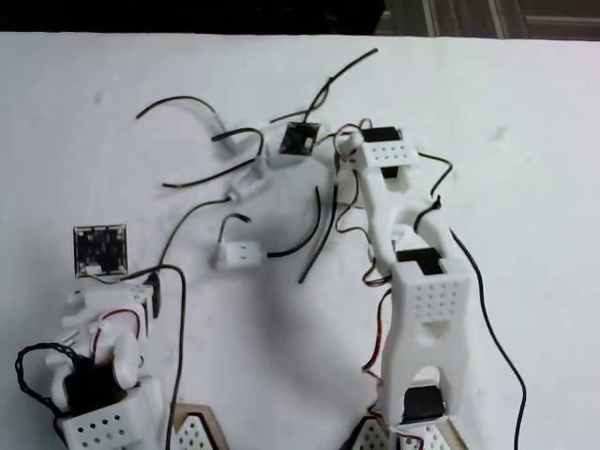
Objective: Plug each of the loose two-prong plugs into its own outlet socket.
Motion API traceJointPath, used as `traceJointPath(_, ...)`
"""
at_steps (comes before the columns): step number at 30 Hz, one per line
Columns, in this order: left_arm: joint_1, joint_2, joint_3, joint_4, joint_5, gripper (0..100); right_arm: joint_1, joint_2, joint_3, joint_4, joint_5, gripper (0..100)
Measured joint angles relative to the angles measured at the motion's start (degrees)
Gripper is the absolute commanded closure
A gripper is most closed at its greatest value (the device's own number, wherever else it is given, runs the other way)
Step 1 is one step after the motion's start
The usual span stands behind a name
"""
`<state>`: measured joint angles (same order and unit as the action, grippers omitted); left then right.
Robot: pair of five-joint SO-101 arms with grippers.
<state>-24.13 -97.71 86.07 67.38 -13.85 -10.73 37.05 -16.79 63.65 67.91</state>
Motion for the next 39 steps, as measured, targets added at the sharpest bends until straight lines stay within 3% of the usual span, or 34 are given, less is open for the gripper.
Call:
traceJointPath(13,0.0,0.0,0.0,0.0,0.0,77,-6.1,0.4,-0.6,0.7,0.2,74.9)
traceJointPath(22,0.0,0.0,0.0,0.0,0.0,77,-6.5,3.2,-3.2,0.1,6.4,97.8)
traceJointPath(25,0.0,0.0,0.0,0.0,0.0,77,-6.3,3.2,-3.3,0.5,6.6,97.4)
traceJointPath(39,0.0,0.0,0.0,0.0,0.0,77,-4.9,-6.2,-2.0,23.5,2.7,97.4)
